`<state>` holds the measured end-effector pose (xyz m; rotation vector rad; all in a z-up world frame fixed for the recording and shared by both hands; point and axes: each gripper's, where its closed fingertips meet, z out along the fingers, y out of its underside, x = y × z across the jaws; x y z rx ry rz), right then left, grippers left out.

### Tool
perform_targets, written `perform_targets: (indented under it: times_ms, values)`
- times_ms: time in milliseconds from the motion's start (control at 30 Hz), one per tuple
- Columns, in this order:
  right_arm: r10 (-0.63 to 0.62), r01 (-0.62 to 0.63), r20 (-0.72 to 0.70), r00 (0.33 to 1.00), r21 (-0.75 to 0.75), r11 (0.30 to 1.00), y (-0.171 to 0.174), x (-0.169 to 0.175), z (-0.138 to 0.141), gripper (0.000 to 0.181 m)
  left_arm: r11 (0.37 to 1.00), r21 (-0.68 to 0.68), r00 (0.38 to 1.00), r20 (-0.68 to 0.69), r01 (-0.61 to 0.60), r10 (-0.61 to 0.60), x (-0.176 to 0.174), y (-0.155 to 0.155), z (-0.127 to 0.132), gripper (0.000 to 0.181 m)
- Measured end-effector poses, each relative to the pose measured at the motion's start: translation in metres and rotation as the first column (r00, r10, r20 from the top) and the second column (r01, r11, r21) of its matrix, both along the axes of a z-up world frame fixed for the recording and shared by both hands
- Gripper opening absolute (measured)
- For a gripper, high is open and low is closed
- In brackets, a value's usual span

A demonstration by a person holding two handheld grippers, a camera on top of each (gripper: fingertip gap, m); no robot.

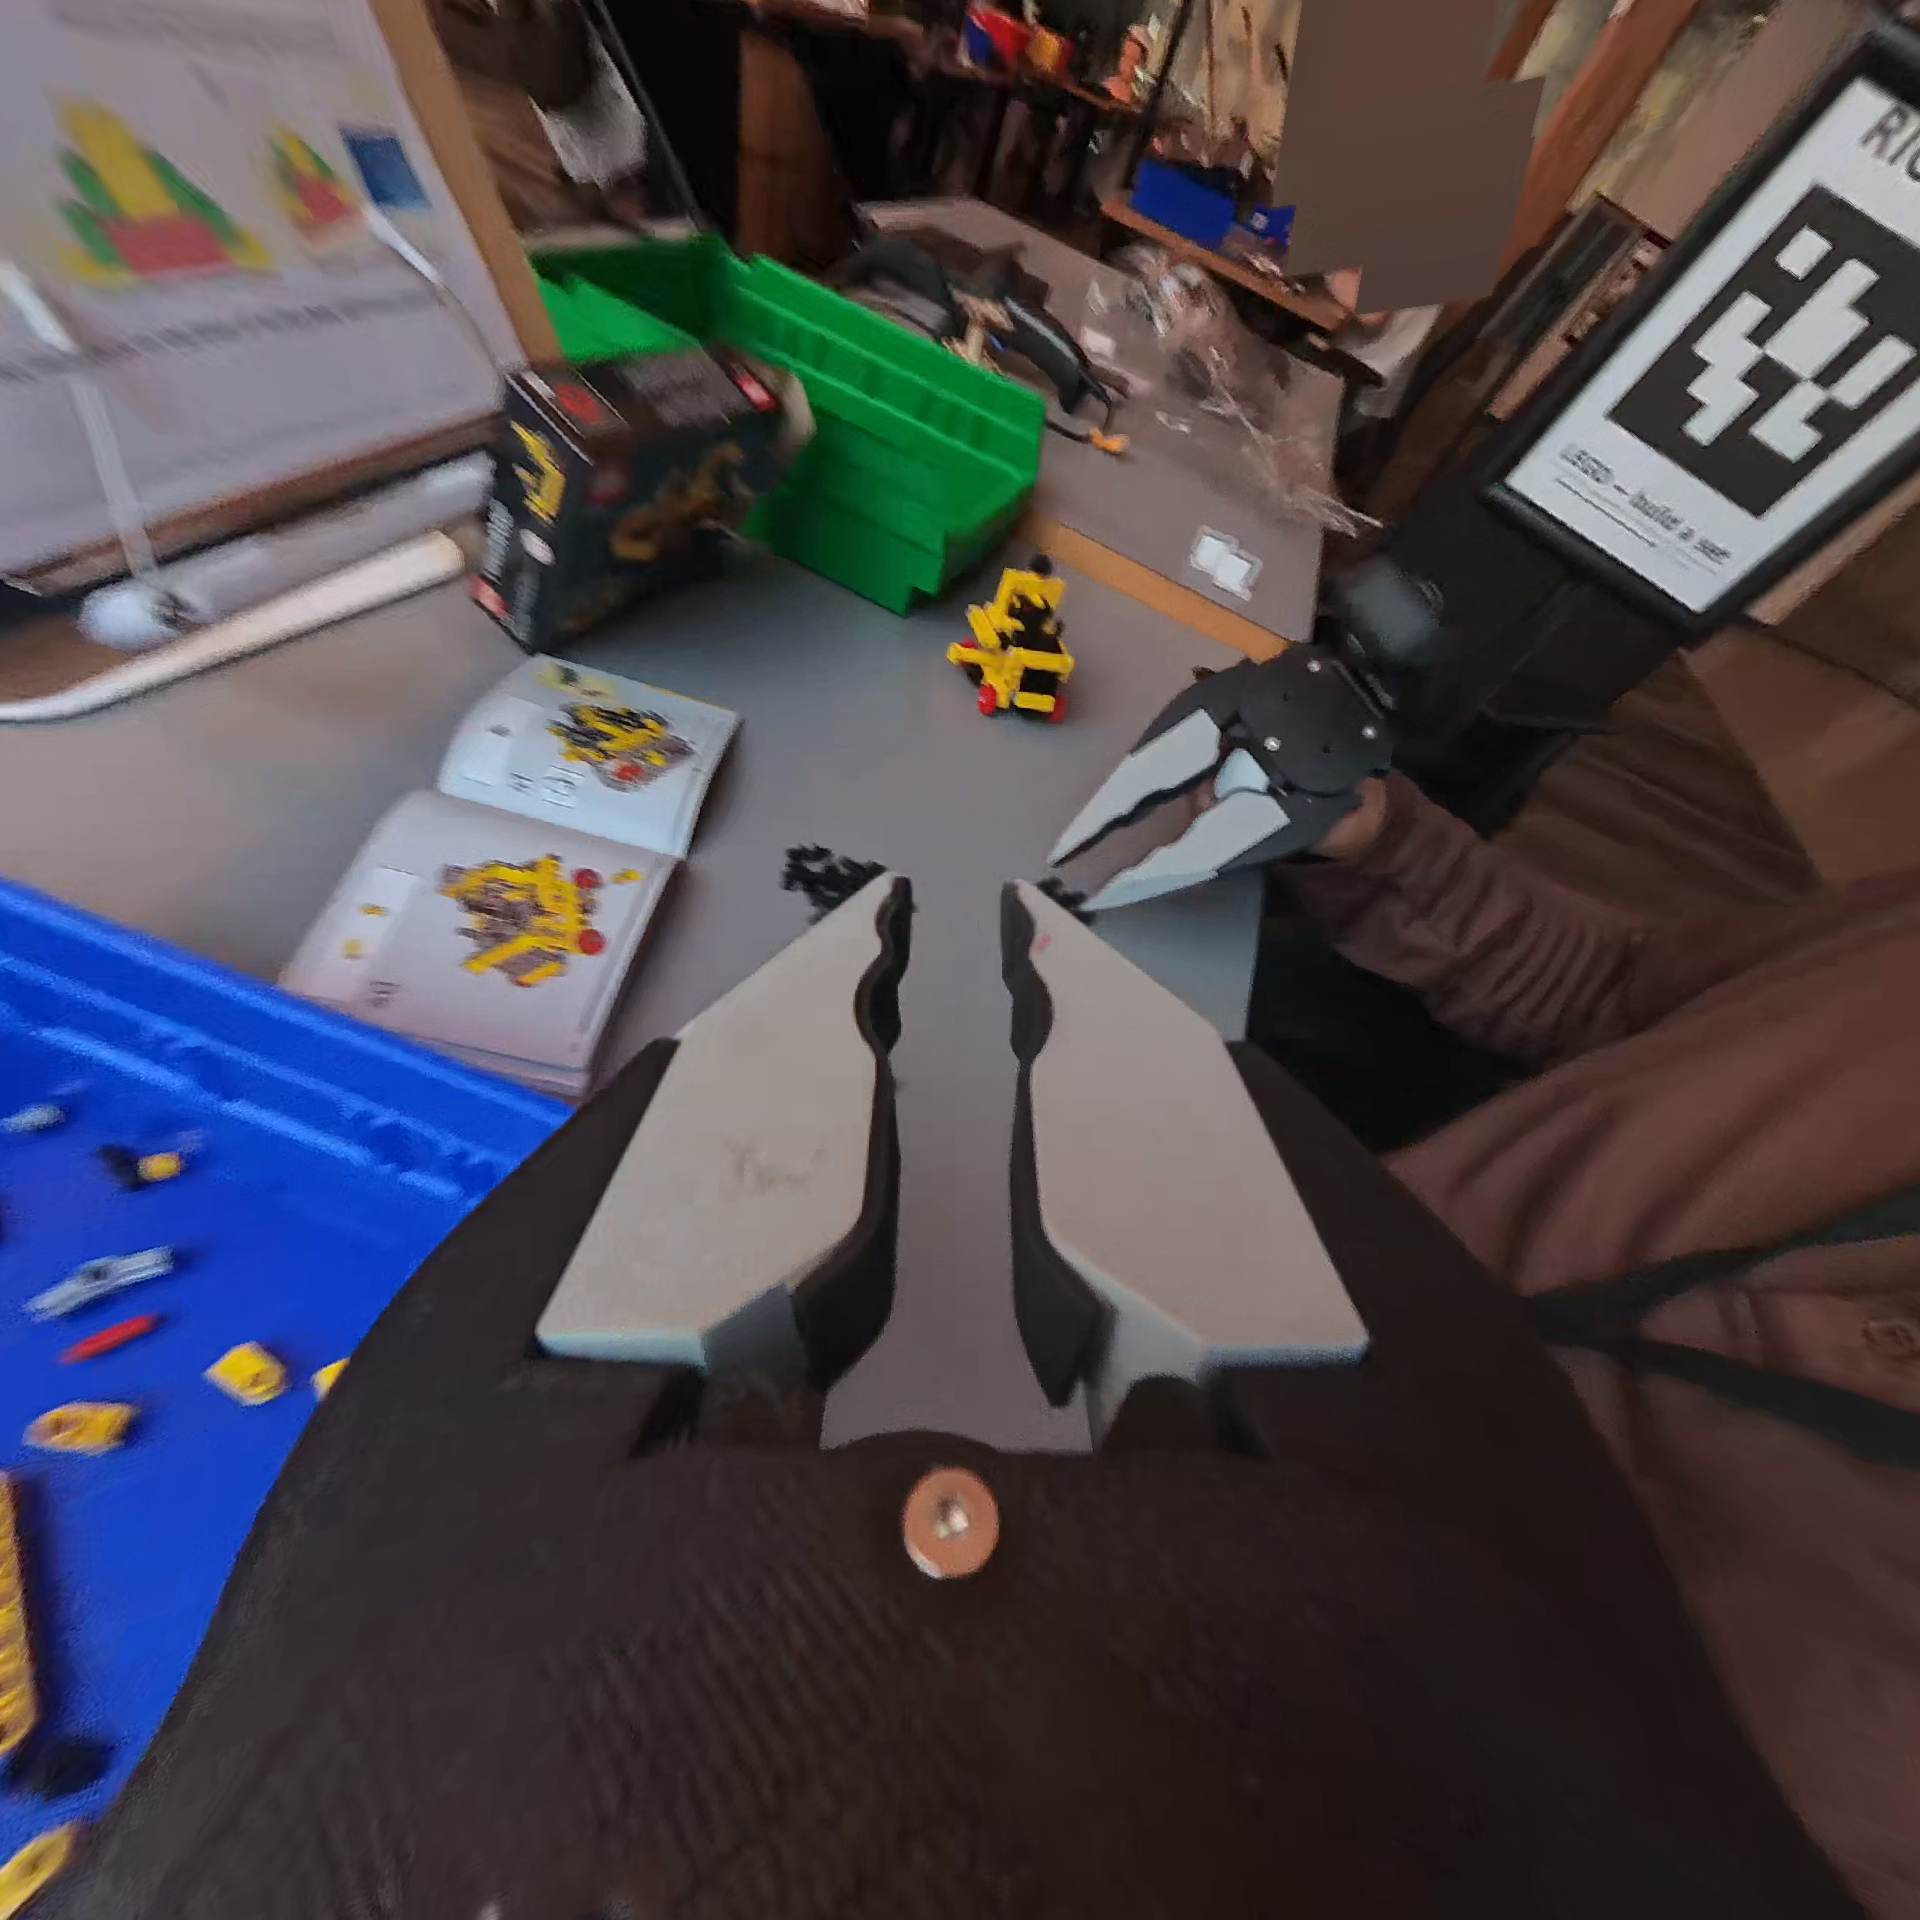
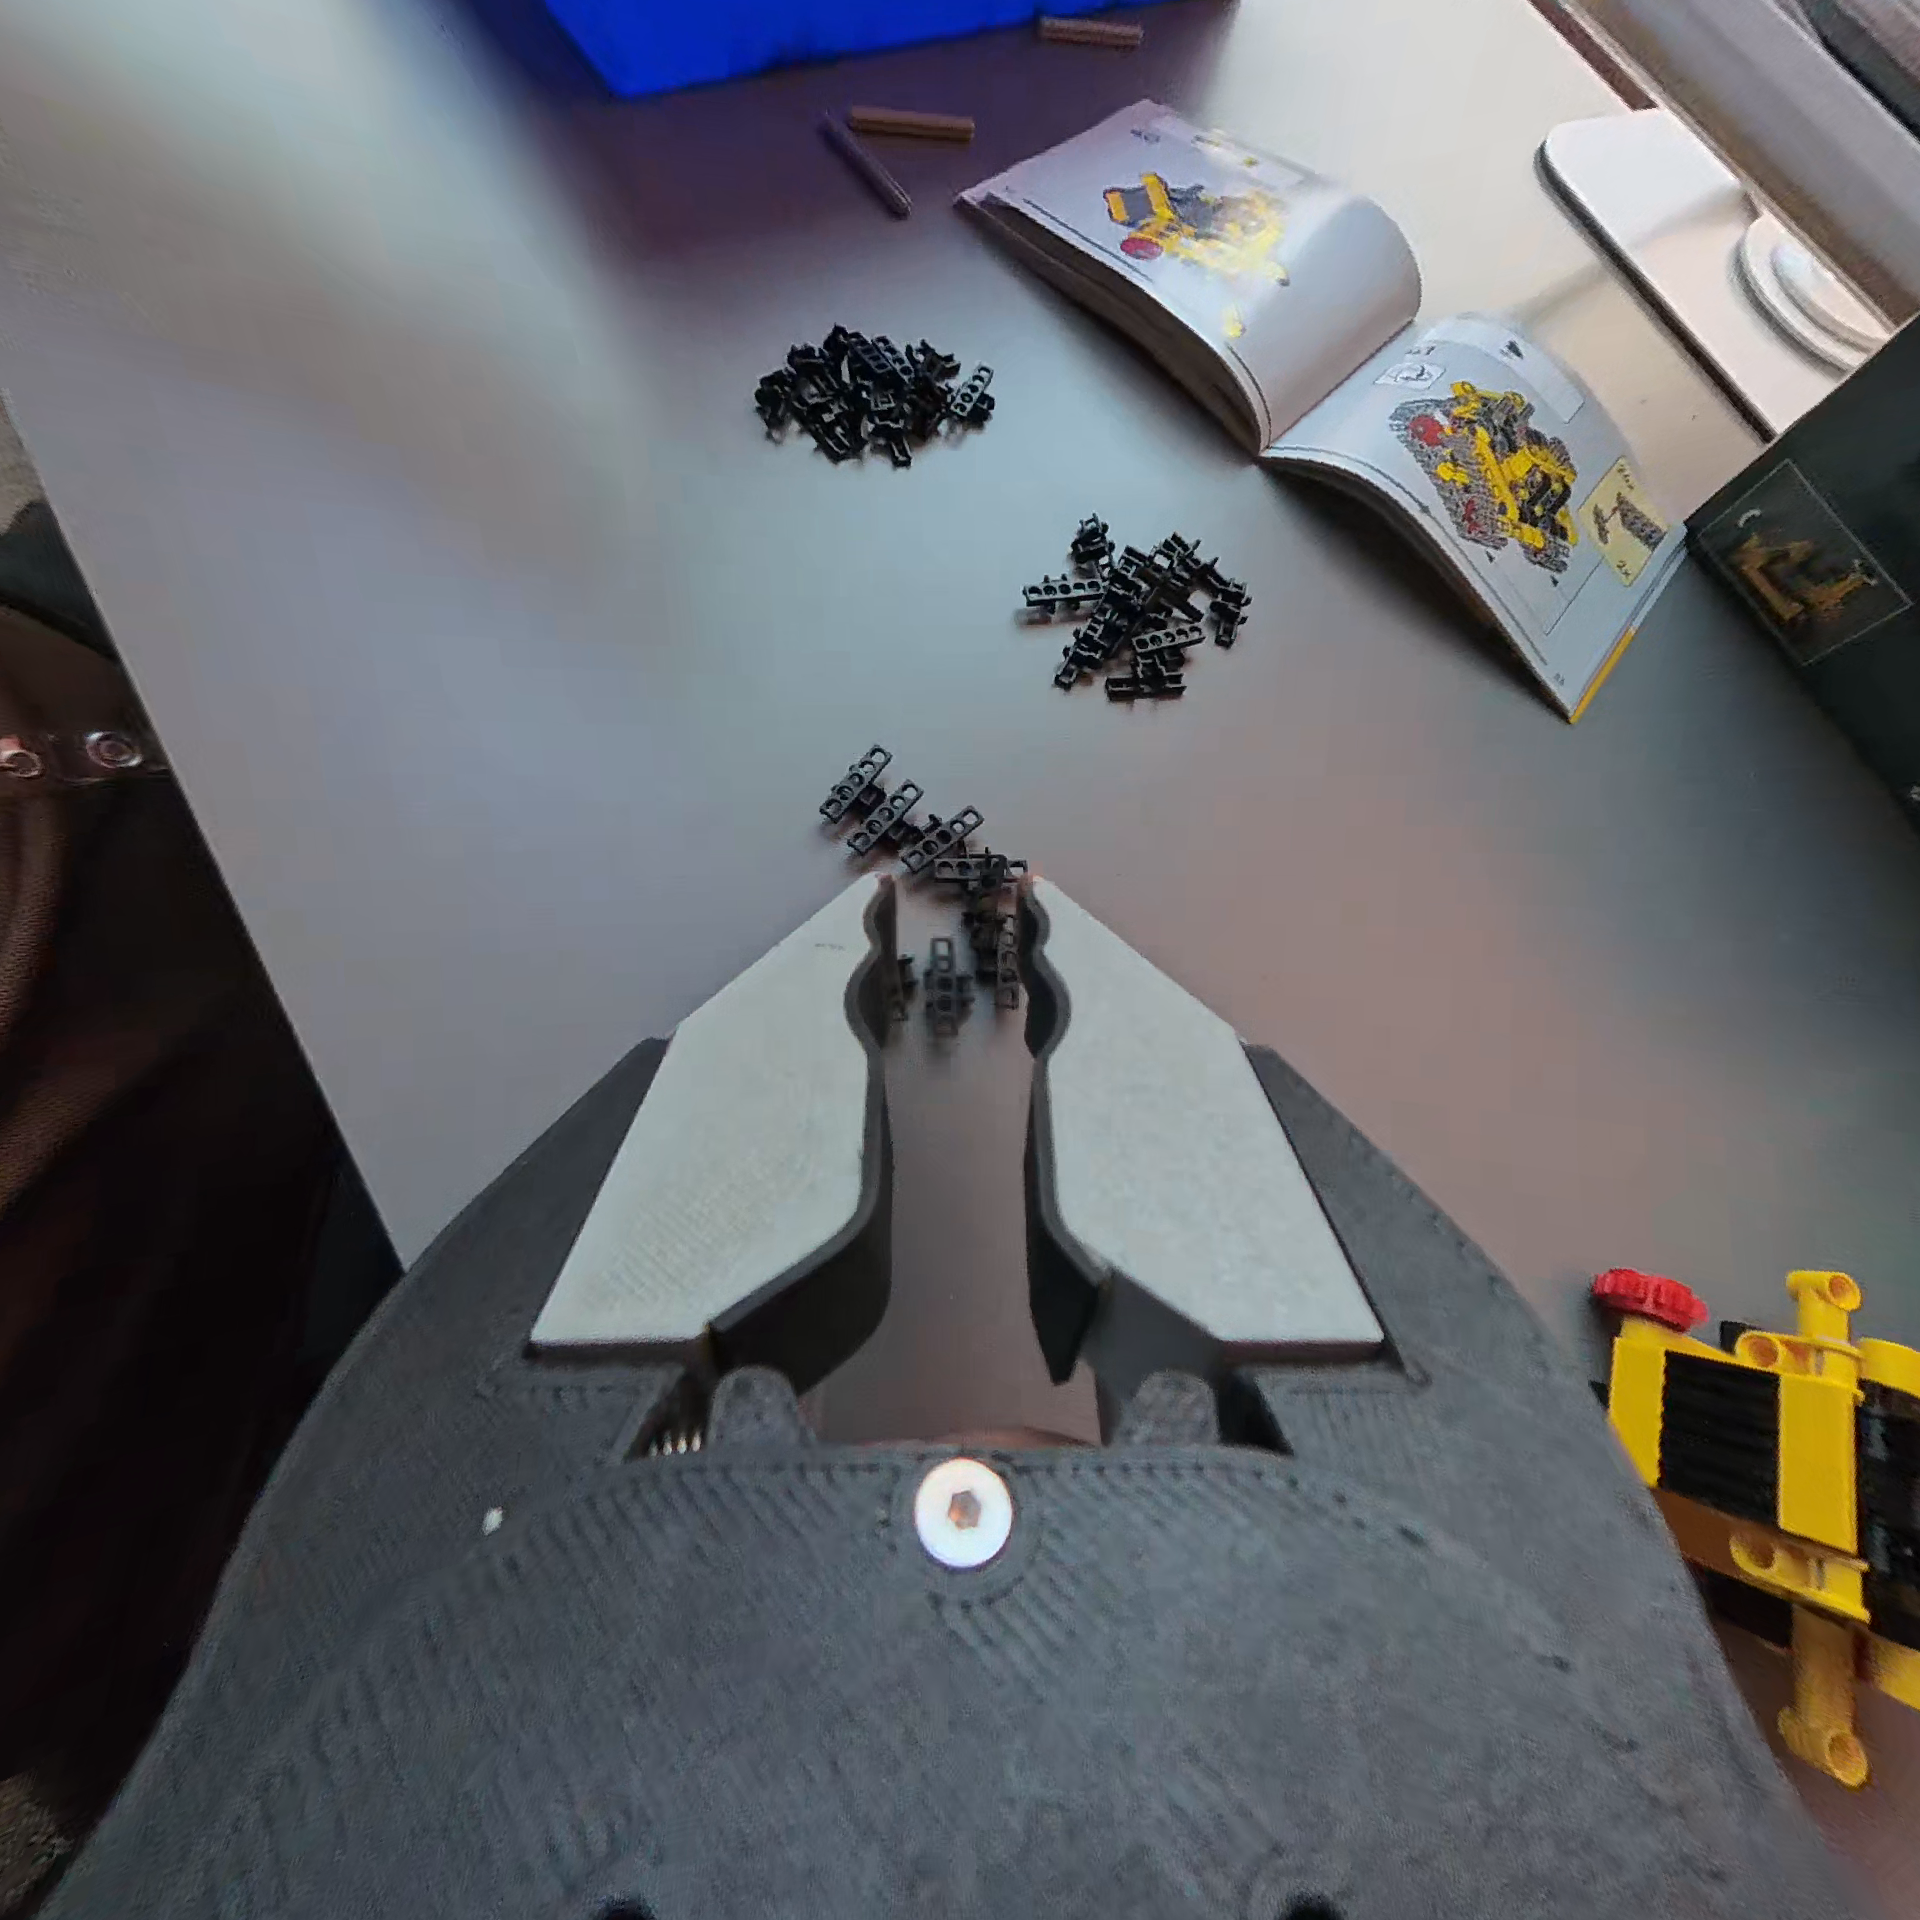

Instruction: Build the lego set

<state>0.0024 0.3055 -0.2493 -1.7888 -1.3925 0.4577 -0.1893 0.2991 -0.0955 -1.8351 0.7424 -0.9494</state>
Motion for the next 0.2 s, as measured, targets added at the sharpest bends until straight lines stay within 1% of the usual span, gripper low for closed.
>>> perform_targets:
  times_ms: [33,100,133,200]
  values:
    - [0.004,-0.004,-0.006,1.000,0.009,1.000,-0.001,0.001,0.001,0.019,0.998,0.046,0.999,0.005,-0.052,0.052,-0.018,0.001,0.013,0.014]
    - [-0.020,0.021,-0.017,1.000,0.038,0.999,0.004,0.007,0.004,0.019,0.972,0.120,0.978,-0.022,-0.201,0.205,-0.063,0.006,0.031,0.014]
    - [-0.034,0.035,-0.032,0.999,0.045,0.998,0.006,0.009,0.005,0.019,0.943,0.156,0.950,-0.056,-0.295,0.306,-0.089,0.009,0.035,0.014]
    - [-0.052,0.057,-0.086,0.995,0.058,0.997,0.012,0.012,0.010,0.018,0.862,0.218,0.860,-0.141,-0.457,0.491,-0.140,0.014,0.034,0.015]
